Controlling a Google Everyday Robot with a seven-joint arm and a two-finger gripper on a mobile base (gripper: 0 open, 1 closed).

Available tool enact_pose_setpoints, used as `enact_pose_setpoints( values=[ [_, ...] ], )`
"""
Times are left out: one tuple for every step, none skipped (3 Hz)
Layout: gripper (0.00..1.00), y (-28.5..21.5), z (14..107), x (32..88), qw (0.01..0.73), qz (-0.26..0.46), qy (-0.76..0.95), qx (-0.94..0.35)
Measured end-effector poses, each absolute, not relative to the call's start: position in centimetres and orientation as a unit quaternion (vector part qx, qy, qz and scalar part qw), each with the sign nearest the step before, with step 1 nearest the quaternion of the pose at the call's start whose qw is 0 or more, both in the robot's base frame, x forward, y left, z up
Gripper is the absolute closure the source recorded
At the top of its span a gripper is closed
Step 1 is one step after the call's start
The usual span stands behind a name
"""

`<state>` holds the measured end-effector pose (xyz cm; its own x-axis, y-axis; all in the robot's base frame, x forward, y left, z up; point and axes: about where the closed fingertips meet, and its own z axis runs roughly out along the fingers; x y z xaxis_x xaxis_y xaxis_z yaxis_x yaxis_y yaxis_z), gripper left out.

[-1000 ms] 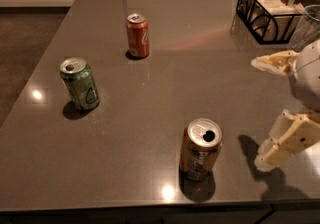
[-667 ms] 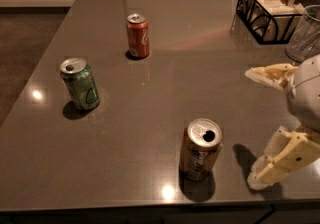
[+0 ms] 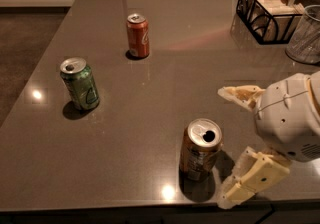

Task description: Move orange can near green can

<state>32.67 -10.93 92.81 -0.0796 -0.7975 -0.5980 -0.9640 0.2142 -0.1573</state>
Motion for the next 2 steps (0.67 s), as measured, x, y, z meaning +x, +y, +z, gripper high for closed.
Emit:
enact_pose_setpoints(
  values=[
    [0.00, -9.28, 91.99, 33.12, 0.303, 0.155, 0.719, -0.605],
    [0.18, -8.68, 91.22, 33.60, 0.310, 0.163, 0.724, -0.594]
  ],
)
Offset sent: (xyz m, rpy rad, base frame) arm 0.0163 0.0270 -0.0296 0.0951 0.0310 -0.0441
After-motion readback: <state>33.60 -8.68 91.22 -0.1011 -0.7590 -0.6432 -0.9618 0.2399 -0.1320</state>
